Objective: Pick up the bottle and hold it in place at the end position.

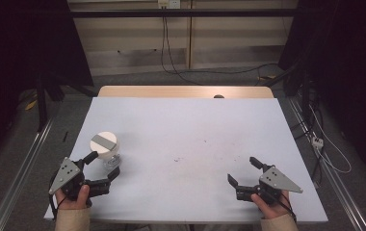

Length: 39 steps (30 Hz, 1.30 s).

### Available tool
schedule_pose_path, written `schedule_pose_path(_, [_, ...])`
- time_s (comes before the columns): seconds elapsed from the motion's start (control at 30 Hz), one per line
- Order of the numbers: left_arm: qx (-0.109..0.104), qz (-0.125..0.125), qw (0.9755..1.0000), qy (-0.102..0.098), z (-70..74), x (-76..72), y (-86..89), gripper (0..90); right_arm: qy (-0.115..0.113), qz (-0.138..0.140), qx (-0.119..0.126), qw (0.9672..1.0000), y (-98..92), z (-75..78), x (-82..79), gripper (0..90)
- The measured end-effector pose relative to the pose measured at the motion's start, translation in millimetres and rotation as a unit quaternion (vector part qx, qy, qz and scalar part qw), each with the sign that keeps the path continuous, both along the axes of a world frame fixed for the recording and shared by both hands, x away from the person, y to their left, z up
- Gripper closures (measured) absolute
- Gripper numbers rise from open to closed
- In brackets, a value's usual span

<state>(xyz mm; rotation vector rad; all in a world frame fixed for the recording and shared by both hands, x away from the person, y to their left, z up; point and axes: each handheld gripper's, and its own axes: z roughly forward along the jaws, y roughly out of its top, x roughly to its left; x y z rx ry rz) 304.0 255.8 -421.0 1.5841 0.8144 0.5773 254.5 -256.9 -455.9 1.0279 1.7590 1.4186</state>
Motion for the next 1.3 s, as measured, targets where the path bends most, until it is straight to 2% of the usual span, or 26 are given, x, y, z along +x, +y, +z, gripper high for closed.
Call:
schedule_pose_path(0.37, [-0.004,0.022,0.9997,-0.002,-2.2,2.3,9.2,3.2,0.0,-0.001,-0.001,1.0,0.7,-0.1,0.3,3.3])
schedule_pose_path(0.4, [0.003,0.033,0.9995,0.001,-4.7,4.7,11.5,3.2,0.0,-0.001,-0.001,1.0,0.7,-0.1,0.3,3.4])
schedule_pose_path(0.67, [0.011,0.042,0.9988,0.022,-12.3,12.6,20.3,3.1,-0.002,-0.002,0.0,1.0,0.4,0.4,-0.1,3.3])
schedule_pose_path(0.77, [0.018,0.034,0.9988,0.029,-16.1,17.2,20.9,2.8,-0.001,-0.003,-0.001,1.0,0.6,0.3,-0.1,3.3])
schedule_pose_path(0.83, [0.013,0.031,0.999,0.03,-18.1,20.5,21.2,2.8,-0.001,-0.003,-0.001,1.0,0.7,0.4,-0.1,3.4])
schedule_pose_path(1.0, [0.013,0.04,0.9982,0.043,-23.8,29.6,23.9,2.8,-0.002,-0.004,-0.002,1.0,0.6,0.7,-0.2,3.4])
schedule_pose_path(1.17, [0.016,0.046,0.9982,0.035,-26.4,36.4,21.7,3.0,-0.005,-0.007,-0.003,1.0,-0.3,0.9,0.1,3.5])
schedule_pose_path(1.3, [0.023,0.036,0.9981,0.043,-29.1,41.2,18.8,3.1,-0.005,-0.008,-0.003,0.9999,0.1,1.2,-0.2,3.6])
